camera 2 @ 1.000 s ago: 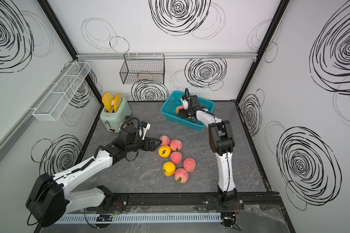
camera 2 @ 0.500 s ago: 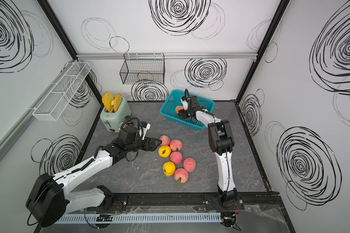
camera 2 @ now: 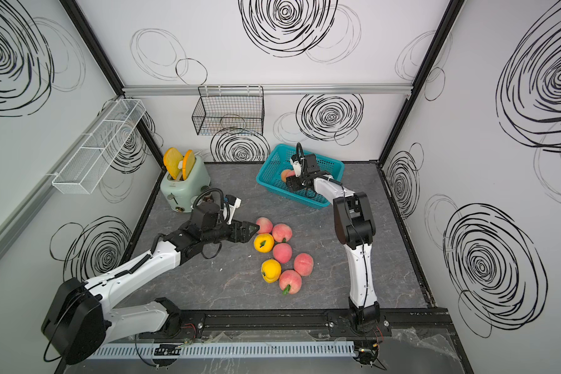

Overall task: Put the peaches into the basket
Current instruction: Place the peach in the basket.

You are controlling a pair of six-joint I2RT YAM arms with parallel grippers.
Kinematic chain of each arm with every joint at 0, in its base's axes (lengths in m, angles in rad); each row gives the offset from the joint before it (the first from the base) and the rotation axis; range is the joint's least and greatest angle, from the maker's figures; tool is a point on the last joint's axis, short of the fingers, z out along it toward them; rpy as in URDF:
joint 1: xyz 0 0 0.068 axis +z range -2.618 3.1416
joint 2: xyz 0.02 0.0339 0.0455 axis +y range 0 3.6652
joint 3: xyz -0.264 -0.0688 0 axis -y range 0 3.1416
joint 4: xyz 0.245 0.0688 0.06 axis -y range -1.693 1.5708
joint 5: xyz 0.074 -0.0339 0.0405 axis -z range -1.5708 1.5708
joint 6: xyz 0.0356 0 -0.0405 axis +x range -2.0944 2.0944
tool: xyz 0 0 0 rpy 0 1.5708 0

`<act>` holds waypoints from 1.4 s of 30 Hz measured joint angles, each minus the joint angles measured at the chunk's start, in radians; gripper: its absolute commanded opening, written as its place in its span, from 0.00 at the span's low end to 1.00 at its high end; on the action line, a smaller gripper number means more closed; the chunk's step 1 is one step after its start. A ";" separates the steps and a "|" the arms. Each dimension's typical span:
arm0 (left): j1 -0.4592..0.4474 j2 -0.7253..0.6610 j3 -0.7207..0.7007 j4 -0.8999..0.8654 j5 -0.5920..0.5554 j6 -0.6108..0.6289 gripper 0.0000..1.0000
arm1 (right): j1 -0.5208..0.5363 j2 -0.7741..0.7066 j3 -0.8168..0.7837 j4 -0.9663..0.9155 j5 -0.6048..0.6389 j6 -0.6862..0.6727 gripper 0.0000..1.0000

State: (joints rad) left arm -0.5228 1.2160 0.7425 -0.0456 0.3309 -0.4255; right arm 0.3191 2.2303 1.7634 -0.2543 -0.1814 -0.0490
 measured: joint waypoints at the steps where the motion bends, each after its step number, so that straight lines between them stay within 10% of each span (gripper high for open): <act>1: 0.000 0.000 0.000 0.000 0.000 0.000 0.98 | 0.000 0.002 0.002 0.000 0.000 0.000 0.79; 28: 0.000 0.000 0.000 0.002 -0.001 0.000 0.98 | 0.000 0.009 0.002 -0.015 -0.001 0.000 0.80; 42: -0.022 0.015 0.000 0.002 -0.020 0.000 0.98 | 0.052 -0.241 -0.084 -0.021 0.008 0.000 0.94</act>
State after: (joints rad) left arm -0.5449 1.2308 0.7425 -0.0433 0.3111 -0.4259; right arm 0.3710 1.9892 1.6791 -0.2749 -0.1734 -0.0486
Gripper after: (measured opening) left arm 0.984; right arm 0.927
